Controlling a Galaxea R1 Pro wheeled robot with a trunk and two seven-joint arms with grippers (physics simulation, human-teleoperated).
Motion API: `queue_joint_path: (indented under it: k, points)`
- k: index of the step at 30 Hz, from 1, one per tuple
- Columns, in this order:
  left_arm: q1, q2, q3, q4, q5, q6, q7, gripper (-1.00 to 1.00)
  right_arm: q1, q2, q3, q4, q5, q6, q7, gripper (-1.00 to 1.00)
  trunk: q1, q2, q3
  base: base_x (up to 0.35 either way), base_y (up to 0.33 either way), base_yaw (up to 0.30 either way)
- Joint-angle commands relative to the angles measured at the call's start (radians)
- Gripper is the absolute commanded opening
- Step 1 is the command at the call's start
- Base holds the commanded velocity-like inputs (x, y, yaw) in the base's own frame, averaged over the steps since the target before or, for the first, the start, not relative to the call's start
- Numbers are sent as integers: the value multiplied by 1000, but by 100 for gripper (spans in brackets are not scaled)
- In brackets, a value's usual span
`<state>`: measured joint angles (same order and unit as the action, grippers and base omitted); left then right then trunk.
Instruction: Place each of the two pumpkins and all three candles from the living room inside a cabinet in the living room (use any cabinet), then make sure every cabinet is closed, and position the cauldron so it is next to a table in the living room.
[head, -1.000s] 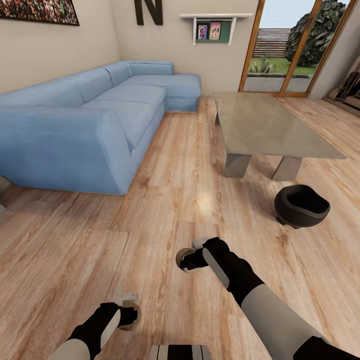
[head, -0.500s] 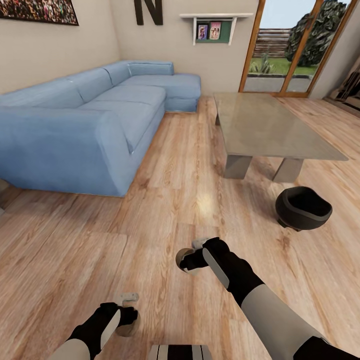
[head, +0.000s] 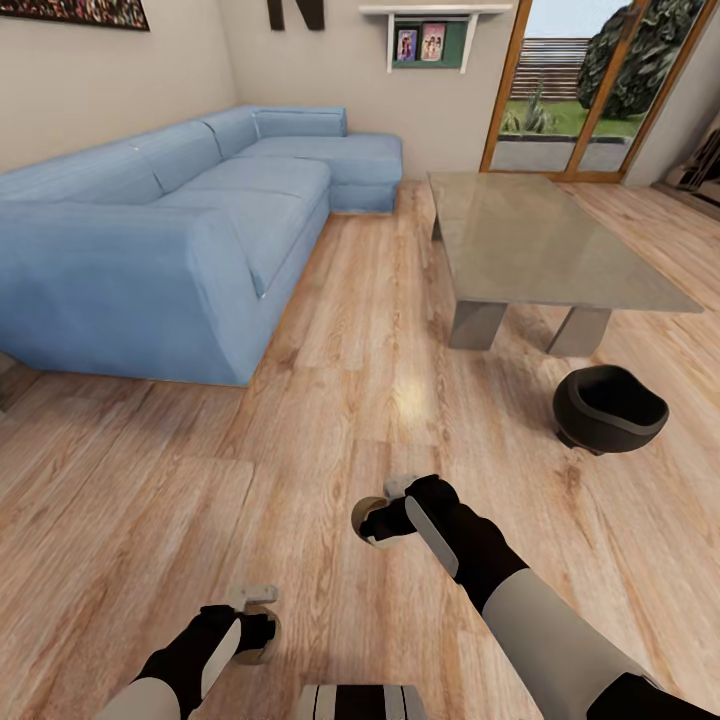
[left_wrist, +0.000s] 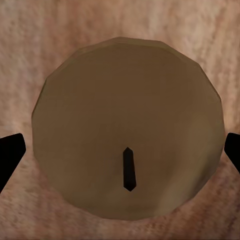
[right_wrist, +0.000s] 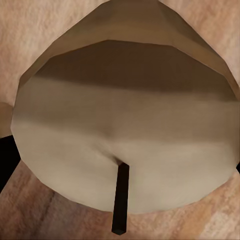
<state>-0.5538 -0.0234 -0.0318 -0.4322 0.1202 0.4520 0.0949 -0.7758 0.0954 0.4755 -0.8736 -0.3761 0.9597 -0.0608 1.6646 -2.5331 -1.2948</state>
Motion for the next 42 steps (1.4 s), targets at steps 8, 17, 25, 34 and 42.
queue_joint_path:
  k: [8, 17, 25, 34, 42]
  points:
    - [0, 0, -3, -2, 10, 4, 8, 100, 0, 0, 2, -2, -10, 4, -9, -100, 0, 0, -1, 0, 0, 0]
    - [0, 0, -3, -2, 10, 4, 8, 100, 0, 0, 2, -2, -10, 4, -9, -100, 0, 0, -1, 0, 0, 0]
    - [0, 0, -3, -2, 10, 4, 8, 100, 0, 0, 2, -2, -10, 4, -9, -100, 0, 0, -1, 22, -13, 0]
    - [0, 0, -3, -2, 10, 4, 8, 100, 0, 0, 2, -2, -10, 3, -9, -100, 0, 0, -1, 2, -1, 0]
    - [0, 0, -3, -2, 10, 4, 8, 100, 0, 0, 3, -2, -10, 3, -9, -100, 1, -1, -8, 0, 0, 0]
